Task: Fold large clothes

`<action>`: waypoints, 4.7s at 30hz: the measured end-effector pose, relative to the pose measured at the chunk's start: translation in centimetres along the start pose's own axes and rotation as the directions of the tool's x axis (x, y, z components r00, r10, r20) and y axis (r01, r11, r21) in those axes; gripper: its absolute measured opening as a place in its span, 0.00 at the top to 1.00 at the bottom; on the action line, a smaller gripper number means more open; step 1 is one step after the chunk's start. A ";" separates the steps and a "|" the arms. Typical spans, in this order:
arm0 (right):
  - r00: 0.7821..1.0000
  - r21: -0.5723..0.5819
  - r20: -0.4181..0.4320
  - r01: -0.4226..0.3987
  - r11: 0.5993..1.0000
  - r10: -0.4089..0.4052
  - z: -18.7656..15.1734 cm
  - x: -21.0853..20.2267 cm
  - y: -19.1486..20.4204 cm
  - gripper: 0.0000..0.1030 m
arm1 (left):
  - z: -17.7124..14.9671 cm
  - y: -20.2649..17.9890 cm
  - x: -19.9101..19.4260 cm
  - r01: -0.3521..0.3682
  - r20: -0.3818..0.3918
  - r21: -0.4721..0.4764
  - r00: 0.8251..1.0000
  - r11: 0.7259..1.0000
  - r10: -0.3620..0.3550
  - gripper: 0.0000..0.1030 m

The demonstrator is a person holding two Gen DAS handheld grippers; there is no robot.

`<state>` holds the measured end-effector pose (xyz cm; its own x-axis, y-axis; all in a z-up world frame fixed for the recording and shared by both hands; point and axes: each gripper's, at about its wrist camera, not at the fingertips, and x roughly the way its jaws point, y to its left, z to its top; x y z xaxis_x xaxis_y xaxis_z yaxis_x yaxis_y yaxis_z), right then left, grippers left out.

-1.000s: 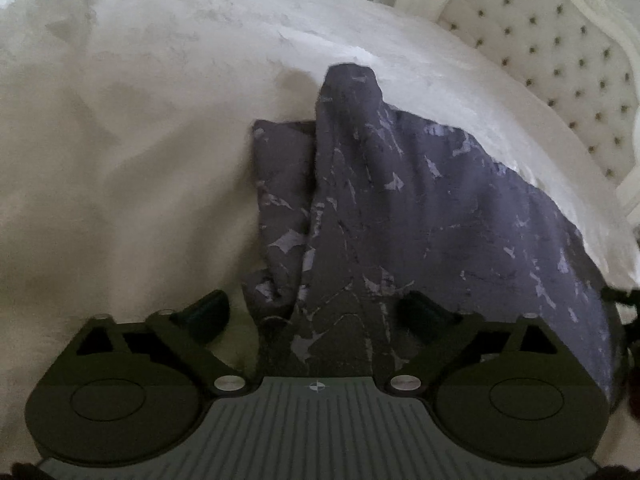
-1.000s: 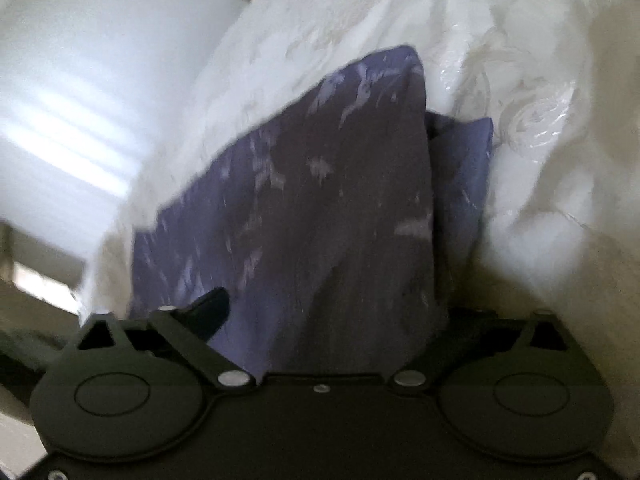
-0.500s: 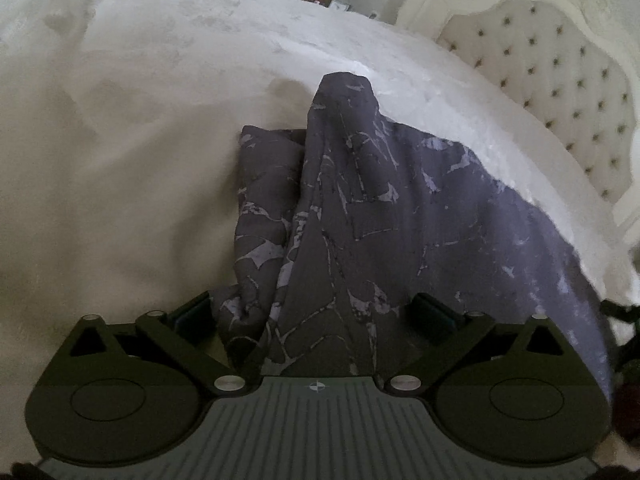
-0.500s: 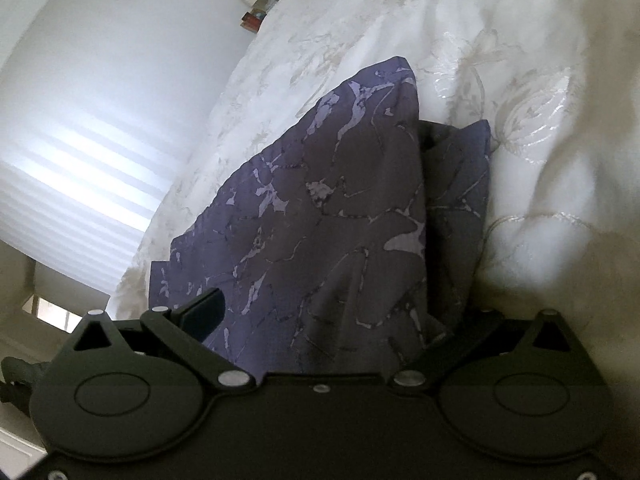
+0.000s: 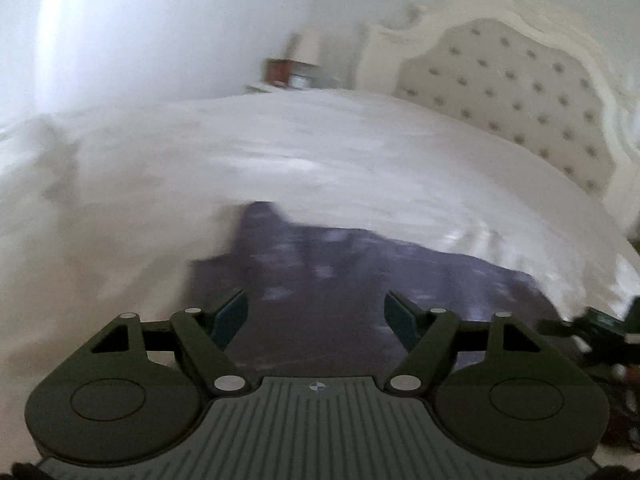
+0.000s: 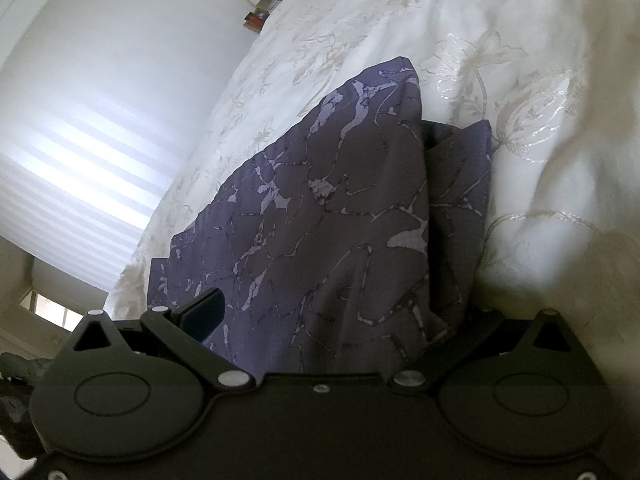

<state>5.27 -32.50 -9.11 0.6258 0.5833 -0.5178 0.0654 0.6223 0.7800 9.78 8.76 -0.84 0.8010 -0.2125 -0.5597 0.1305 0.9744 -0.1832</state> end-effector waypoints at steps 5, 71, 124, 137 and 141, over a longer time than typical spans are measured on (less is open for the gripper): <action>1.000 -0.003 0.000 0.001 1.000 -0.001 0.0 0.0 0.0 0.00 | 0.3 -4.7 3.7 0.109 -0.020 0.010 0.994 0.994 -0.108 0.29; 0.998 -0.043 -0.054 0.041 0.998 -0.043 0.0 -1.4 0.2 0.10 | -9.5 -9.8 6.2 -0.016 -0.184 0.241 0.981 0.970 0.062 0.49; 0.841 -0.457 -0.532 -0.386 0.801 0.102 -5.1 11.8 33.1 0.23 | -8.4 -1.3 -4.4 0.296 -0.190 -0.010 0.937 0.955 -0.292 0.52; 0.986 -0.508 -0.153 -0.138 0.850 0.068 1.6 2.3 25.3 0.25 | -4.0 -3.9 -3.5 0.290 0.001 0.192 0.955 0.938 -0.296 0.51; 0.990 -0.525 -0.138 -0.068 0.848 -0.006 0.7 3.6 22.7 0.38 | -5.5 -2.3 -0.3 0.112 -0.046 0.211 0.993 0.971 -0.104 0.51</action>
<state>9.56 -16.66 7.05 0.5122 0.6457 -0.5663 -0.3950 0.7626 0.5123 6.02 6.17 -4.66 0.7550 -0.3160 -0.5745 0.3392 0.9381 -0.0703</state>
